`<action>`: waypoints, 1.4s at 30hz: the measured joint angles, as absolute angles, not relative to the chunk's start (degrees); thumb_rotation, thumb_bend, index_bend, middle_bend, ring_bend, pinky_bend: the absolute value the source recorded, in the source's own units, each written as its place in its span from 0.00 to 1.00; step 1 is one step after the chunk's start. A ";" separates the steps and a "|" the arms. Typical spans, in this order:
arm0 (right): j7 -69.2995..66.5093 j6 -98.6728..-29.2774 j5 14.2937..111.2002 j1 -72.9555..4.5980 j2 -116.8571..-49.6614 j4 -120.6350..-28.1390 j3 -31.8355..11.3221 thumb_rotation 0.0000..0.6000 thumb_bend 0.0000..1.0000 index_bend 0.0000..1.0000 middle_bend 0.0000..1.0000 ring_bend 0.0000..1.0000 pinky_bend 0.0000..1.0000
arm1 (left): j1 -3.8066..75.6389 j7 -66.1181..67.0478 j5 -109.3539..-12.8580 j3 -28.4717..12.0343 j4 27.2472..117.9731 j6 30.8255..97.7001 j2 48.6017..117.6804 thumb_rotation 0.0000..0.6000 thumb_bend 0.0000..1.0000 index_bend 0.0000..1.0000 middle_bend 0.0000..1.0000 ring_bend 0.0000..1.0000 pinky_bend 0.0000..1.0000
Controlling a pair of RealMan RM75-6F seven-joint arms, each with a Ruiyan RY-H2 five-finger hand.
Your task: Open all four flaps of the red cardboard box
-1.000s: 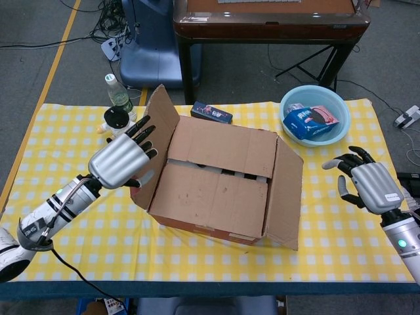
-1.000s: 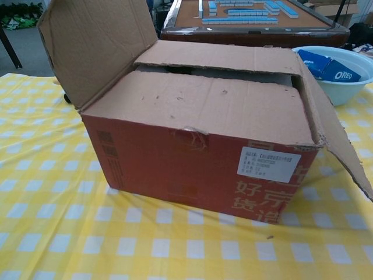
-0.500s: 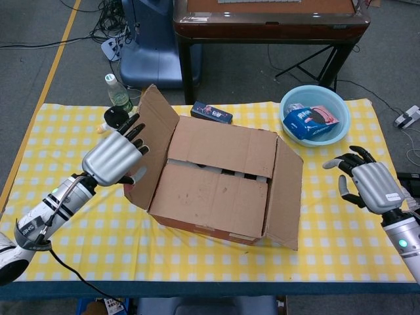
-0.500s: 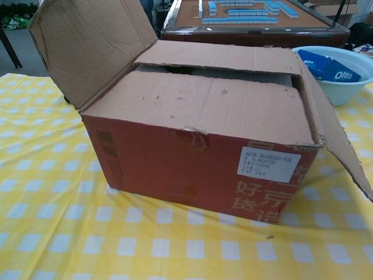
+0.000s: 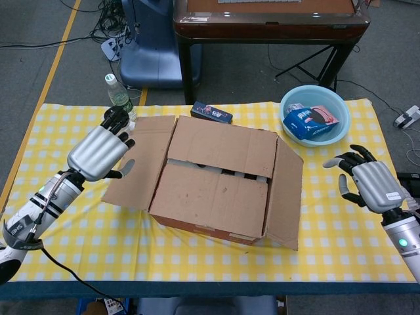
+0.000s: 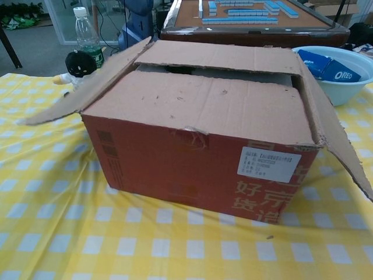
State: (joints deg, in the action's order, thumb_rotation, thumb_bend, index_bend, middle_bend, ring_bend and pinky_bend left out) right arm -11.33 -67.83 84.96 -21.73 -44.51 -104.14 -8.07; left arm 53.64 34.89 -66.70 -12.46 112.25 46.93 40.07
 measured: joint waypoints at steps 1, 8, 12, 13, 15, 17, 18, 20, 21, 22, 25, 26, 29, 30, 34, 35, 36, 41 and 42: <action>-11.21 -67.75 84.92 -21.77 -44.54 -104.13 -8.06 1.00 0.70 0.32 0.34 0.25 0.10 | 53.52 34.85 -66.58 -12.39 112.19 47.03 40.09 0.40 0.49 0.53 0.47 0.13 0.00; -9.36 -66.98 84.87 -22.34 -44.71 -104.77 -8.12 1.00 0.67 0.31 0.33 0.25 0.10 | 52.14 32.39 -64.79 -12.32 112.05 48.90 41.41 0.40 0.48 0.52 0.47 0.13 0.00; -7.93 -65.96 84.72 -23.03 -44.66 -105.75 -8.24 1.00 0.59 0.30 0.32 0.23 0.10 | 50.85 28.42 -62.24 -12.51 112.16 50.01 42.65 0.41 0.48 0.49 0.47 0.14 0.00; -7.54 -65.65 84.67 -23.23 -44.69 -105.99 -8.26 1.00 0.56 0.30 0.32 0.23 0.10 | 50.32 26.83 -61.49 -12.58 112.15 50.41 43.05 0.41 0.48 0.49 0.46 0.14 0.00; -6.62 -64.80 84.52 -23.73 -44.79 -106.46 -8.28 1.00 0.51 0.28 0.31 0.22 0.10 | 49.33 24.28 -60.42 -12.67 112.02 51.16 43.67 0.42 0.48 0.47 0.45 0.14 0.00; -5.66 -63.74 84.23 -24.28 -44.90 -106.96 -8.28 1.00 0.48 0.27 0.30 0.22 0.10 | 47.81 21.58 -59.53 -12.70 111.64 52.67 44.52 0.42 0.48 0.46 0.43 0.14 0.00; -5.26 -63.26 84.07 -24.55 -44.95 -107.20 -8.28 1.00 0.46 0.26 0.29 0.21 0.10 | 47.09 20.73 -59.31 -12.68 111.40 53.51 44.90 0.42 0.48 0.45 0.42 0.14 0.00; -4.38 -62.39 83.63 -25.20 -45.13 -107.70 -8.35 1.00 0.44 0.25 0.28 0.21 0.10 | 45.18 19.01 -58.97 -12.49 110.72 55.74 45.83 0.42 0.48 0.44 0.41 0.14 0.00; -4.10 -62.18 83.45 -25.43 -45.26 -107.81 -8.41 1.00 0.43 0.25 0.27 0.20 0.10 | 44.28 18.44 -58.99 -12.33 110.36 56.77 46.25 0.41 0.48 0.44 0.41 0.14 0.00; -3.87 -61.99 83.25 -25.62 -45.41 -107.88 -8.49 1.00 0.43 0.24 0.27 0.20 0.10 | 43.08 17.88 -59.18 -12.03 109.79 58.18 46.80 0.41 0.48 0.44 0.39 0.14 0.00; -3.11 -61.46 82.60 -26.18 -45.85 -107.98 -8.78 1.00 0.42 0.22 0.25 0.19 0.10 | 40.08 17.12 -60.43 -11.06 108.45 62.07 48.27 0.41 0.48 0.43 0.38 0.14 0.00; -2.76 -61.16 82.32 -26.50 -46.07 -108.02 -8.91 1.00 0.41 0.22 0.25 0.19 0.10 | 39.16 16.86 -60.99 -10.75 108.09 63.35 48.75 0.42 0.48 0.43 0.38 0.14 0.00; -1.85 -60.42 81.77 -27.19 -46.49 -108.24 -9.16 1.00 0.41 0.19 0.23 0.18 0.10 | 35.84 15.72 -63.21 -9.57 106.96 67.81 50.43 0.41 0.48 0.43 0.38 0.14 0.00; -1.51 -60.15 81.60 -27.42 -46.59 -108.34 -9.23 1.00 0.41 0.18 0.23 0.18 0.10 | 34.43 15.19 -64.09 -9.02 106.50 69.56 51.12 0.42 0.48 0.43 0.38 0.14 0.00; -0.29 -59.13 80.70 -28.63 -47.27 -108.85 -9.73 1.00 0.41 0.15 0.20 0.17 0.10 | 29.97 13.94 -67.13 -6.80 104.95 73.97 52.94 0.41 0.48 0.43 0.38 0.14 0.00; 0.02 -58.87 80.43 -28.99 -47.53 -108.98 -9.90 1.00 0.41 0.14 0.19 0.17 0.10 | 29.04 13.86 -67.62 -6.31 104.69 74.77 53.25 0.41 0.48 0.42 0.38 0.14 0.00; 0.29 -58.64 80.20 -29.26 -47.71 -109.08 -10.03 1.00 0.41 0.13 0.19 0.16 0.10 | 28.18 13.79 -68.00 -5.87 104.49 75.53 53.52 0.41 0.48 0.42 0.37 0.14 0.00; 1.85 -58.02 79.37 -30.57 -49.32 -109.79 -10.66 1.00 0.41 0.11 0.17 0.16 0.10 | 24.14 12.57 -70.24 -3.83 104.75 77.87 53.49 0.41 0.48 0.42 0.37 0.14 0.00; 2.18 -58.00 79.29 -30.77 -49.74 -109.82 -10.73 1.00 0.41 0.11 0.17 0.15 0.10 | 23.53 12.31 -70.68 -3.59 104.82 78.33 53.40 0.41 0.48 0.42 0.37 0.14 0.00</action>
State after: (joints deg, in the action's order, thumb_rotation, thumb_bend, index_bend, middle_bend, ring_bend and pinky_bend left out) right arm 2.18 -58.00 79.29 -30.77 -49.74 -109.82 -10.73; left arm 23.53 12.31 -70.68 -3.59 104.82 78.33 53.40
